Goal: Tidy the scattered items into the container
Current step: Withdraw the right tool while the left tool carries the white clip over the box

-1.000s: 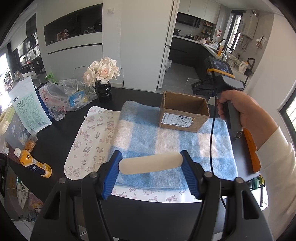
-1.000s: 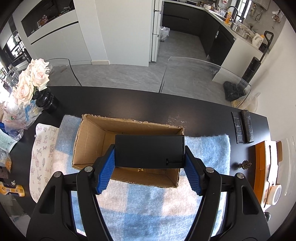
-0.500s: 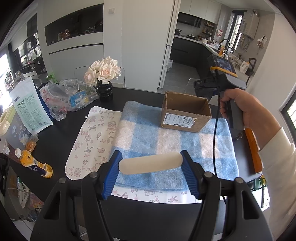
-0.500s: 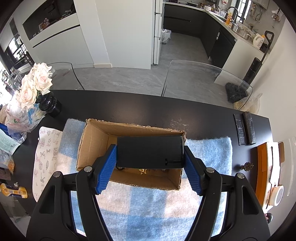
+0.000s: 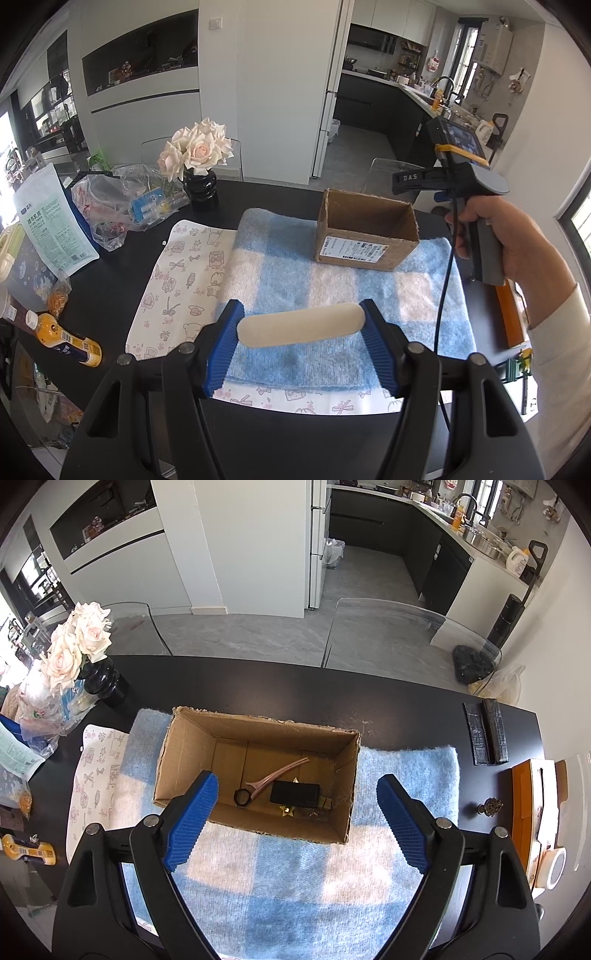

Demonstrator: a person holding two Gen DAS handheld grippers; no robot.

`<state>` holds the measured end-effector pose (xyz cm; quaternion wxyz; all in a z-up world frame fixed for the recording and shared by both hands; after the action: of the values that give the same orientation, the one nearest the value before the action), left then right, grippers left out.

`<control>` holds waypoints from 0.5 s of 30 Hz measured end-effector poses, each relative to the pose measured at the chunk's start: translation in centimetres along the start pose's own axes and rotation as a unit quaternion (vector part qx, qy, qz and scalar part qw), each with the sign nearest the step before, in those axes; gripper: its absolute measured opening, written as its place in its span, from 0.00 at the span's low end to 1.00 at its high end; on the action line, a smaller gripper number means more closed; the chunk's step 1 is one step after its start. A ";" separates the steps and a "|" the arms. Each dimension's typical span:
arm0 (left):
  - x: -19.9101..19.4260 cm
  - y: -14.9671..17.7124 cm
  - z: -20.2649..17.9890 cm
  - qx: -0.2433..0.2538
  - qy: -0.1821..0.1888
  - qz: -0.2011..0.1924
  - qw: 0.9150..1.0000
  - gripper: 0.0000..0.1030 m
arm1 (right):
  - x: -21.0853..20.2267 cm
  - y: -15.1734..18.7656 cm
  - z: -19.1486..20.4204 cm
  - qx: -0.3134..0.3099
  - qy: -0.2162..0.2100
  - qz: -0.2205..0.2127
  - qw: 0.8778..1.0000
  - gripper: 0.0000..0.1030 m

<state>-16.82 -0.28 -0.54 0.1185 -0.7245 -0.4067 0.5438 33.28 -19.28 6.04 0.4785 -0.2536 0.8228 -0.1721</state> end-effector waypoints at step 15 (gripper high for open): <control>3.0 -3.2 -3.2 0.028 0.023 0.003 0.999 0.61 | -6.4 12.6 -8.1 0.045 -0.015 -0.039 0.998 0.87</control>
<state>-15.17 4.81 0.53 0.1464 -0.7347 -0.3860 0.5384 25.69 -5.04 7.80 0.4947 -0.2659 0.7967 -0.2234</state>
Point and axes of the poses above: each gripper's, at about its wrist camera, not at the fingertips, and x roughly the way its jaws point, z to its left, y to its underside, the point moved 6 cm from there along x, roughly the way its jaws point, and after that the axes turned 9 degrees about y, right-handed, at the moved point
